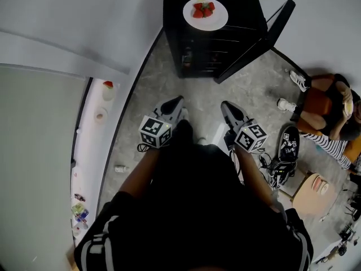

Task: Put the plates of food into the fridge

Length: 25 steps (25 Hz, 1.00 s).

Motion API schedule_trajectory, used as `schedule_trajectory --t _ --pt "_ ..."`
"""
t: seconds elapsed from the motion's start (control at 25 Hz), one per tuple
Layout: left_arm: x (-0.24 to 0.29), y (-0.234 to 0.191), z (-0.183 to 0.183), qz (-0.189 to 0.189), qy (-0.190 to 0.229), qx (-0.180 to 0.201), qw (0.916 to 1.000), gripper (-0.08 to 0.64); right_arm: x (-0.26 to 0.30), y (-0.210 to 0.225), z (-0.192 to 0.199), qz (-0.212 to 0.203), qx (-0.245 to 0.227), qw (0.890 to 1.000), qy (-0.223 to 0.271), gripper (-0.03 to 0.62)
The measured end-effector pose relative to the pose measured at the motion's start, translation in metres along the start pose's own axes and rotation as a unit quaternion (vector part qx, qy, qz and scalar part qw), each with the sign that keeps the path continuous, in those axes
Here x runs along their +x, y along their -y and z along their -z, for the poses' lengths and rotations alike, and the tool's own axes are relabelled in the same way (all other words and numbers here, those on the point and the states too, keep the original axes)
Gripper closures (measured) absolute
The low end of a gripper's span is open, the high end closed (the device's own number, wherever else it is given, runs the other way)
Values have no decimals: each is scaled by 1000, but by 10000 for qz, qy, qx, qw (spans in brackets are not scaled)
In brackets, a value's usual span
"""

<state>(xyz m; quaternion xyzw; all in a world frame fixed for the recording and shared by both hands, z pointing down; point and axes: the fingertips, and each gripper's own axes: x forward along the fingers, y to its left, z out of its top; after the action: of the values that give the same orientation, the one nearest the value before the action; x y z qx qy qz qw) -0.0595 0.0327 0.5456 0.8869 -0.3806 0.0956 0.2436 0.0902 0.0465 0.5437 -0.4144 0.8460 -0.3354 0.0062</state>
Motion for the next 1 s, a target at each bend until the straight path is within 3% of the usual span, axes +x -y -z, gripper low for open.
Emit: schedule_trajectory --t 0.16,0.6,1.0 --pt "8 -25 -13 67 92 -95 9999 538 31 -3 -14 -8 227 9997 114 568" --pt "22 -70 -32 413 -1 -73 9991 538 77 -5 -32 241 309 9989 262 568" --pt "32 -69 -35 490 -49 -120 9987 538 74 -3 -43 254 430 9982 332 568"
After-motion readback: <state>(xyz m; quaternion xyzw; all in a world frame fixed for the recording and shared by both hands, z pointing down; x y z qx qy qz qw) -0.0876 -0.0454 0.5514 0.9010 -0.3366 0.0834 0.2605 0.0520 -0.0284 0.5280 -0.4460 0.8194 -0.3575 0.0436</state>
